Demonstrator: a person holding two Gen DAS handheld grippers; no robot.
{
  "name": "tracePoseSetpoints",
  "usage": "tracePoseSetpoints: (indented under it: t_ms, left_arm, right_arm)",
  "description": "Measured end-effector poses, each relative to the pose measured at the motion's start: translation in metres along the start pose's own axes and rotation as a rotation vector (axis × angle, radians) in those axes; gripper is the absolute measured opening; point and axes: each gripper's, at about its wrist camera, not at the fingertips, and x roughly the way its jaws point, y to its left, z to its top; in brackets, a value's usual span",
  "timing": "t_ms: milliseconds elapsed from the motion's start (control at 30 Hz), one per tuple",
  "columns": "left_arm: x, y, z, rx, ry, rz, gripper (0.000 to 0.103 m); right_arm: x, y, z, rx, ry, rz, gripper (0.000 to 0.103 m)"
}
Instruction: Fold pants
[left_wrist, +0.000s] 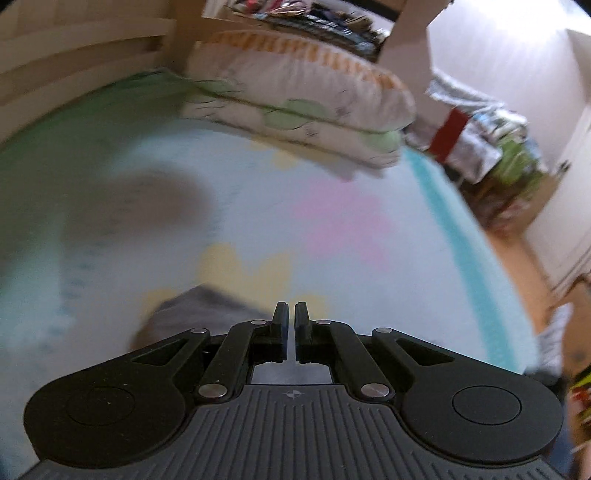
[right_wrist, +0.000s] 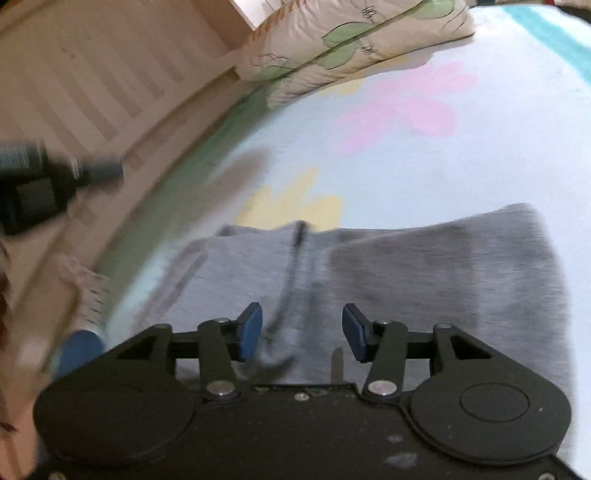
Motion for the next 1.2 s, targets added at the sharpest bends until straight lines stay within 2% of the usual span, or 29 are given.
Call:
tracePoseSetpoints:
  t_ms: [67, 167, 233, 333, 433, 467, 533, 600, 667, 833, 967, 1067, 1200]
  left_arm:
    - [-0.012, 0.01, -0.011, 0.001, 0.011, 0.04, 0.003]
    - [-0.025, 0.024, -0.029, -0.029, 0.014, 0.079, 0.004]
    - [-0.036, 0.031, -0.041, -0.053, 0.015, 0.088, 0.004]
    - [-0.046, 0.037, -0.061, -0.056, 0.025, 0.098, 0.005]
    - [-0.052, 0.036, -0.077, -0.034, 0.057, 0.097, 0.013]
    - [-0.054, 0.035, -0.083, -0.028, 0.064, 0.091, 0.015]
    - [-0.057, 0.03, -0.093, -0.014, 0.078, 0.082, 0.016]
    - [-0.058, 0.022, -0.101, 0.011, 0.086, 0.074, 0.016]
    - [-0.06, 0.014, -0.108, 0.03, 0.08, 0.056, 0.016]
    - [-0.057, -0.007, -0.115, 0.04, 0.048, -0.019, 0.017]
    - [-0.043, -0.021, -0.119, 0.056, 0.04, -0.047, 0.017]
    - [-0.028, -0.035, -0.123, 0.078, 0.022, -0.058, 0.017]
    - [-0.007, -0.046, -0.13, 0.084, -0.012, -0.044, 0.017]
  right_arm:
    - [0.012, 0.006, 0.002, -0.008, 0.013, 0.017, 0.071]
    - [0.033, 0.013, 0.006, -0.032, 0.057, -0.008, 0.081]
    - [0.042, 0.011, 0.009, -0.02, 0.095, -0.005, 0.081]
    - [0.062, 0.003, 0.012, 0.034, 0.155, 0.045, 0.081]
    - [0.074, -0.002, 0.011, 0.092, 0.193, 0.073, 0.082]
    - [0.077, -0.004, 0.011, 0.113, 0.199, 0.087, 0.08]
    - [0.085, -0.008, 0.012, 0.165, 0.222, 0.129, 0.058]
    - [0.091, -0.009, 0.014, 0.2, 0.237, 0.131, 0.029]
    - [0.085, 0.002, 0.019, 0.181, 0.228, 0.148, 0.019]
    - [0.035, 0.047, 0.058, 0.118, 0.112, 0.223, 0.016]
    - [0.0, 0.077, 0.089, 0.036, 0.026, 0.246, 0.016]
    - [-0.013, 0.085, 0.106, 0.013, 0.0, 0.228, 0.016]
    - [-0.018, 0.085, 0.107, 0.018, 0.006, 0.197, 0.016]
